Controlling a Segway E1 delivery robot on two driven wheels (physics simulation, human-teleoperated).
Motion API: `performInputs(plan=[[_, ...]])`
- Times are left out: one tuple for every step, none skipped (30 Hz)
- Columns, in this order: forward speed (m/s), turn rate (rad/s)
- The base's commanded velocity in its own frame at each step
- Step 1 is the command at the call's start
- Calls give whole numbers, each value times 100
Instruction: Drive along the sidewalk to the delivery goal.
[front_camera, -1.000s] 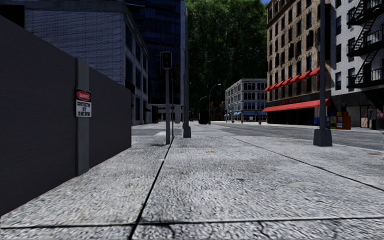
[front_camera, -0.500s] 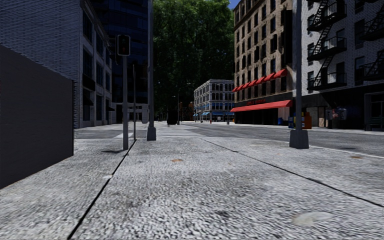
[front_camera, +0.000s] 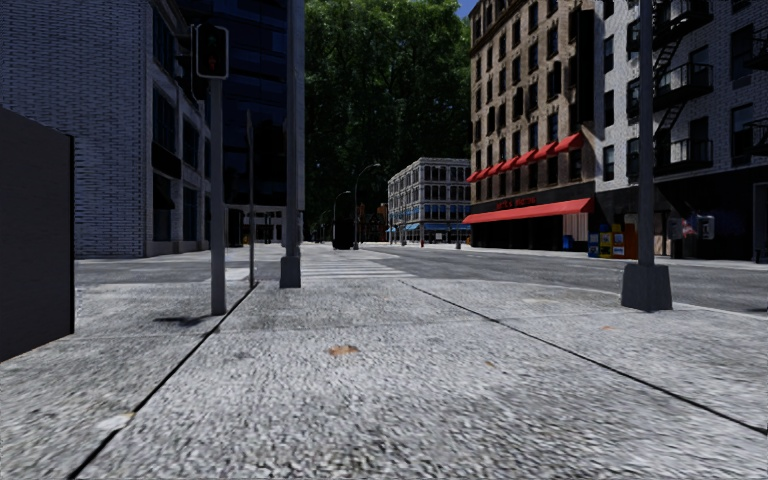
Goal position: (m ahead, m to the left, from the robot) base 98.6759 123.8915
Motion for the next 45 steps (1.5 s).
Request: performInputs(plan=[[200,0],[200,0],[200,0],[200,0],[200,0],[200,0],[200,0],[200,0],[200,0],[200,0],[200,0],[200,0],[200,0],[200,0],[200,0],[200,0],[200,0],[200,0],[200,0],[200,0],[200,0],[200,0],[200,0],[200,0],[200,0],[200,0],[200,0],[200,0],[200,0],[200,0],[200,0],[200,0],[200,0],[200,0],[200,0],[200,0],[200,0],[200,0],[200,0],[200,0],[200,0],[200,0],[200,0],[200,0],[200,0]])
